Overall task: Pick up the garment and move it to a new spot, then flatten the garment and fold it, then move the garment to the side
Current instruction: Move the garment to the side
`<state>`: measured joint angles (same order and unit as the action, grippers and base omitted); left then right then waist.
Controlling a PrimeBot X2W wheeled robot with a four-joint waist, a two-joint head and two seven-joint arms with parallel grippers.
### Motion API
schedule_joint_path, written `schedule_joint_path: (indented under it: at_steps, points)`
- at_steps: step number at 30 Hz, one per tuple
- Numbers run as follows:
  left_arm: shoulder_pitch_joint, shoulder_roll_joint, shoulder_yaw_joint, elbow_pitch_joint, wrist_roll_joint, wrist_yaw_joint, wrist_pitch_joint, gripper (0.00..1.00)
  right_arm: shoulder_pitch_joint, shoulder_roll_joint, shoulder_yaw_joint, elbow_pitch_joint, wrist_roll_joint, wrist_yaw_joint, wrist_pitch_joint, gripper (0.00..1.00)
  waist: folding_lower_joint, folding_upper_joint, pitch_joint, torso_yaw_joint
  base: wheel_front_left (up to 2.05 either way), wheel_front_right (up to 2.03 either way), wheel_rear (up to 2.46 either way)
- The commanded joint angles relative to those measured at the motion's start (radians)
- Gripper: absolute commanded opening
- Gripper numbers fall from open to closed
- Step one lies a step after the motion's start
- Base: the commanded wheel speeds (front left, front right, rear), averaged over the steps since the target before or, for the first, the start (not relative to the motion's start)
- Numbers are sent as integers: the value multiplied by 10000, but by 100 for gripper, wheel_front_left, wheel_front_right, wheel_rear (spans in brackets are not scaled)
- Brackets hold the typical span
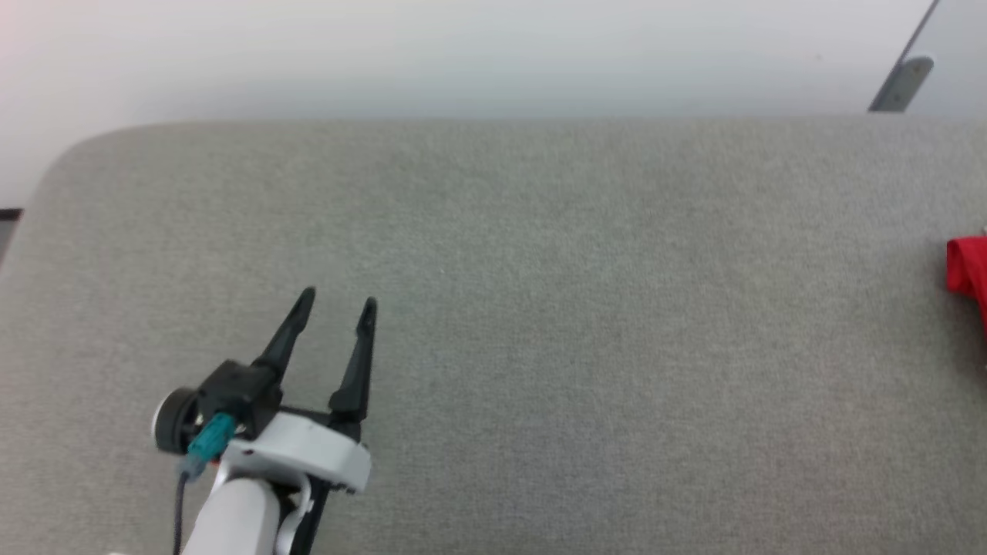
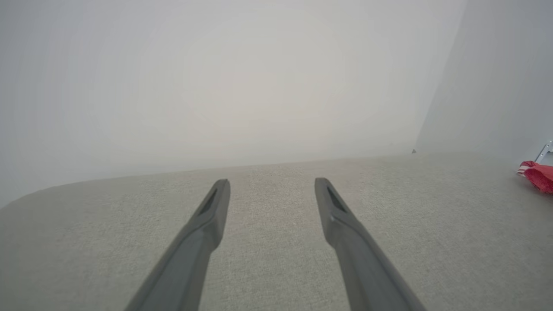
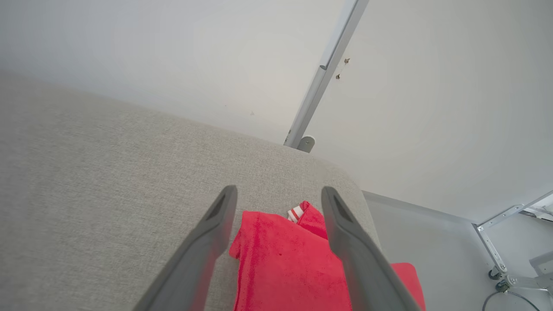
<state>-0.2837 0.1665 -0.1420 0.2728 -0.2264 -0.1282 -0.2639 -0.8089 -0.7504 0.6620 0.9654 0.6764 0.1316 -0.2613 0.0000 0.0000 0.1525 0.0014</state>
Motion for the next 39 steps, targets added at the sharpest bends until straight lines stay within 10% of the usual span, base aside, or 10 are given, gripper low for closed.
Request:
schedule_joint_path:
  at_steps: [1, 18, 39]
  points:
    - [313, 79, 175, -2, 35, -26, 0, 100, 540, 153, -596, -360, -294, -20, -39, 100, 0, 0, -667, 386, 0, 0, 0]
    - [1976, 304, 1595, -477, 19, 23, 0, 100, 4800, 2406, -5218, -4236, -3799, -20, -41, 100, 0, 0, -1749, 485, 0, 0, 0]
    - [2795, 366, 2060, -529, -200, -27, 0, 100, 7715, 4485, -7308, -7013, -5312, -20, -42, 100, 0, 0, -1926, 342, 0, 0, 0]
